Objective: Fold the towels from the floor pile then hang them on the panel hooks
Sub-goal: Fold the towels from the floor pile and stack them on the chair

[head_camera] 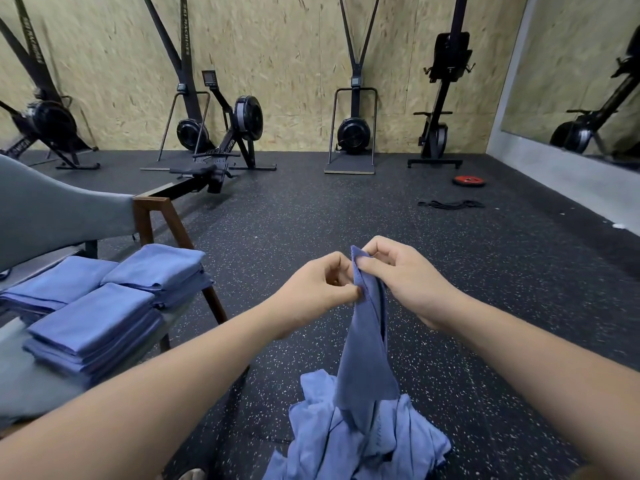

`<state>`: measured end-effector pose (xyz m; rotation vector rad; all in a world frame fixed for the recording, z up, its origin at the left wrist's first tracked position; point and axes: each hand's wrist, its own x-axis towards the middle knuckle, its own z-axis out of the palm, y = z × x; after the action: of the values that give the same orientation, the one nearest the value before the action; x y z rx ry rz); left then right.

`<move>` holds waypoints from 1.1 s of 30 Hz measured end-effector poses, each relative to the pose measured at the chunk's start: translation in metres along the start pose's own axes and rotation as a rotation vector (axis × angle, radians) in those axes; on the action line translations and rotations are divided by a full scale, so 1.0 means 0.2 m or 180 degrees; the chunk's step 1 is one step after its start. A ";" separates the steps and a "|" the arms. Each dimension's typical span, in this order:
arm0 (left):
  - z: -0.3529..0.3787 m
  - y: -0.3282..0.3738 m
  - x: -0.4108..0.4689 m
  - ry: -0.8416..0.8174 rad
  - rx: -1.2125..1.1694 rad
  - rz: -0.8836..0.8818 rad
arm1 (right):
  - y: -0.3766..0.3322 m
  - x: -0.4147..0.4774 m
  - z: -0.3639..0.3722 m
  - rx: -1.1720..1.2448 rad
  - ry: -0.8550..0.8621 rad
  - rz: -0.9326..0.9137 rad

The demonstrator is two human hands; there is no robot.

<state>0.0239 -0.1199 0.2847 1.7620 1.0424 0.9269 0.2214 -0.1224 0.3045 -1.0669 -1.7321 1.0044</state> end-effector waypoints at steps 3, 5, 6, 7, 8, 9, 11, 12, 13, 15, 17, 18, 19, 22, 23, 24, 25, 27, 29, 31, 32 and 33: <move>0.02 0.02 0.00 0.0040 0.0104 0.0009 | 0.01 0.00 -0.01 -0.0110 0.0029 -0.0095; 0.04 0.02 0.00 0.0150 0.0299 0.0071 | 0.02 0.00 -0.01 -0.0162 0.0027 -0.0147; 0.04 0.02 0.00 0.0223 0.0407 0.0114 | 0.03 0.01 -0.01 -0.0182 0.0009 -0.0182; 0.05 0.02 0.01 0.0276 0.0491 0.0165 | 0.03 0.01 -0.01 -0.0199 -0.0010 -0.0227; 0.05 0.01 0.02 0.0305 0.0560 0.0194 | 0.04 0.01 -0.01 -0.0228 -0.0030 -0.0270; 0.05 0.01 0.02 0.0332 0.0632 0.0193 | 0.04 0.01 -0.01 -0.0259 -0.0045 -0.0301; 0.05 -0.01 0.03 0.0390 0.0748 0.0138 | 0.04 0.02 -0.03 -0.0331 -0.0028 -0.0387; 0.04 -0.01 0.03 0.0387 0.0750 0.0128 | 0.04 0.02 -0.04 -0.0350 0.0007 -0.0424; 0.04 -0.01 0.03 0.0369 0.0765 0.0117 | 0.04 0.02 -0.05 -0.0357 0.0062 -0.0457; 0.02 -0.02 0.03 0.0381 0.0901 0.0056 | 0.04 0.03 -0.07 -0.0359 0.0154 -0.0486; -0.01 -0.04 0.04 0.0439 0.1107 -0.0011 | 0.03 0.03 -0.09 -0.0359 0.0224 -0.0490; -0.03 -0.05 0.04 0.0447 0.1195 -0.0034 | 0.03 0.03 -0.11 -0.0396 0.0262 -0.0504; -0.05 -0.06 0.04 0.0432 0.1266 -0.0051 | 0.02 0.03 -0.12 -0.0420 0.0318 -0.0523; -0.13 -0.12 0.06 0.0458 0.1529 -0.0083 | 0.01 0.05 -0.18 -0.0231 0.0606 -0.0549; -0.16 -0.14 0.07 0.0488 0.1595 -0.0089 | 0.01 0.05 -0.20 -0.0120 0.0735 -0.0525; -0.19 -0.16 0.07 0.0514 0.1655 -0.0093 | 0.01 0.06 -0.22 -0.0018 0.0863 -0.0505; -0.22 -0.19 0.08 0.0527 0.1722 -0.0088 | 0.01 0.06 -0.25 0.0051 0.0979 -0.0481; -0.28 -0.22 0.08 0.0527 0.1914 -0.0102 | 0.01 0.06 -0.30 0.0102 0.1135 -0.0441; -0.33 -0.25 0.08 0.0517 0.2059 -0.0199 | 0.02 0.07 -0.34 0.0130 0.1237 -0.0422; -0.39 -0.27 0.07 0.0565 0.2060 -0.0339 | 0.02 0.07 -0.38 0.0146 0.1366 -0.0409; -0.42 -0.28 0.06 0.0603 0.1998 -0.0390 | 0.03 0.07 -0.39 0.0154 0.1422 -0.0383; -0.44 -0.28 0.05 0.0652 0.1884 -0.0428 | 0.03 0.07 -0.40 0.0177 0.1458 -0.0333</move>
<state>-0.0653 -0.0680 0.2653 2.0595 1.6760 0.7711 0.2939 -0.0927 0.3284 -1.0612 -1.3624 0.6733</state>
